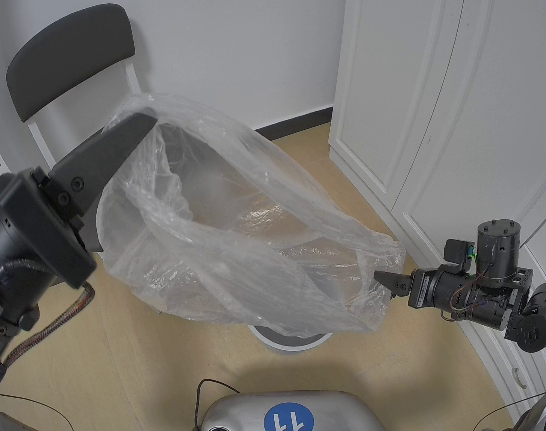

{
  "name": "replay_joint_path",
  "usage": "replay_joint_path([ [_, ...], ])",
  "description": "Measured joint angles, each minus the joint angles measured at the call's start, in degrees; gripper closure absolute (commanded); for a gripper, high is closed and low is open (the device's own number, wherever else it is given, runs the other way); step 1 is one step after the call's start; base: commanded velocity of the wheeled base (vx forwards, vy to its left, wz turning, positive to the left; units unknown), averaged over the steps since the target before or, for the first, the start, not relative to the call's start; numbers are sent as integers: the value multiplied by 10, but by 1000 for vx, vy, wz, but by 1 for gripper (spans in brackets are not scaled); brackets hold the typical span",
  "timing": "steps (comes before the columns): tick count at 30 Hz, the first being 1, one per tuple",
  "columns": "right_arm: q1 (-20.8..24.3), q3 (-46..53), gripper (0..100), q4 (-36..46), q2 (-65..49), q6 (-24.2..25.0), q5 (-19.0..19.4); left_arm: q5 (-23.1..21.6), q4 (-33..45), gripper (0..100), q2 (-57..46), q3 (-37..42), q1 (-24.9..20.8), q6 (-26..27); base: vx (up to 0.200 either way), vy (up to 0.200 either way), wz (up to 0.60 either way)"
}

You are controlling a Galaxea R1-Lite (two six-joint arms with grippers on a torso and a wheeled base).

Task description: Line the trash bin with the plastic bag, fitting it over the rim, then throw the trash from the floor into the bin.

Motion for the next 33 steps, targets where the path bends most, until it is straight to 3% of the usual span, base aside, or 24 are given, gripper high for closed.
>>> replay_joint_path([
  [16, 28, 27, 0, -157, 61, 37, 1, -1, -1, 100, -3, 0, -10, -3, 0, 0, 0],
  [33, 77, 53, 0, -177, 87, 44, 8, -1, -1, 100, -3, -3, -24, -25, 0, 0, 0],
])
